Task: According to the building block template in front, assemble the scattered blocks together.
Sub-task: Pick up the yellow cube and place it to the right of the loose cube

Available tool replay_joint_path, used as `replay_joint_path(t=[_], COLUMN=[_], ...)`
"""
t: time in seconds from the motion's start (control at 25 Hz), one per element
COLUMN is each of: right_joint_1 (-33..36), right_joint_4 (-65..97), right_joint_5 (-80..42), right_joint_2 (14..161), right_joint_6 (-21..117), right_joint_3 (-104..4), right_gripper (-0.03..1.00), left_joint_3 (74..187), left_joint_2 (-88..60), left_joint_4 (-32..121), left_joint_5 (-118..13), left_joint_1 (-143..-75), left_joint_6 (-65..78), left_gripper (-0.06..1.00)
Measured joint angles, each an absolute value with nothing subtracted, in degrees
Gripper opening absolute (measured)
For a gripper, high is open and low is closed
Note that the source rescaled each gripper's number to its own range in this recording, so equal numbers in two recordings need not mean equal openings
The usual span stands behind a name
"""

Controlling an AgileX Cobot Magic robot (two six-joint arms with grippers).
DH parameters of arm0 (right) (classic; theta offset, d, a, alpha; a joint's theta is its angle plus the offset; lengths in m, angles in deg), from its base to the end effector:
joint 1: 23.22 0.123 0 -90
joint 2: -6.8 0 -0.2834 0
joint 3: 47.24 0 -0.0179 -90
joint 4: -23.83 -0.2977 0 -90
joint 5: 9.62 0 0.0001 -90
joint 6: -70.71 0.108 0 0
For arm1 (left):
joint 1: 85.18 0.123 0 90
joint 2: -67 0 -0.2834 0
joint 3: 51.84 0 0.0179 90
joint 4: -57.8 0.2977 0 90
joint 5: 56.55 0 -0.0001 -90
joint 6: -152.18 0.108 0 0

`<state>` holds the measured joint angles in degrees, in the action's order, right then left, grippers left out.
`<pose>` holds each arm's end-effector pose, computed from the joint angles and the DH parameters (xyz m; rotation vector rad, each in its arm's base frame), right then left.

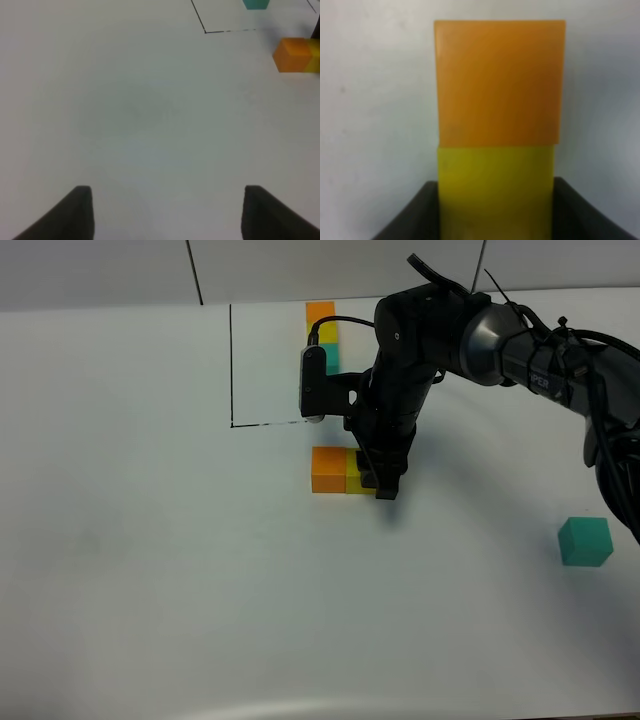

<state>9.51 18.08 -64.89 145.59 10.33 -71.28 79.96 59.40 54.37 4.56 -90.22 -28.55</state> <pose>0.4241 0.2832 0.0954 -2.0912 2.0823 0.0638 0.0507 -0.0102 0.2938 0.0801 2.0401 -0.1346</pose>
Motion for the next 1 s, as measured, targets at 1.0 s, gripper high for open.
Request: replay_joint_path(t=[1.0], right_joint_1=[9.6], right_joint_4=[18.5], right_joint_5=[-67.6], right_joint_2=[144.3], right_joint_6=[8.2], right_joint_3=[-71.4], right_gripper=[0.37], left_joint_3=[80.0], left_joint_2=[59.4], left_joint_4=[54.4], left_joint_5=[4.6], left_joint_1=[-90.2], left_joint_6=[-28.5], left_gripper=[0.35])
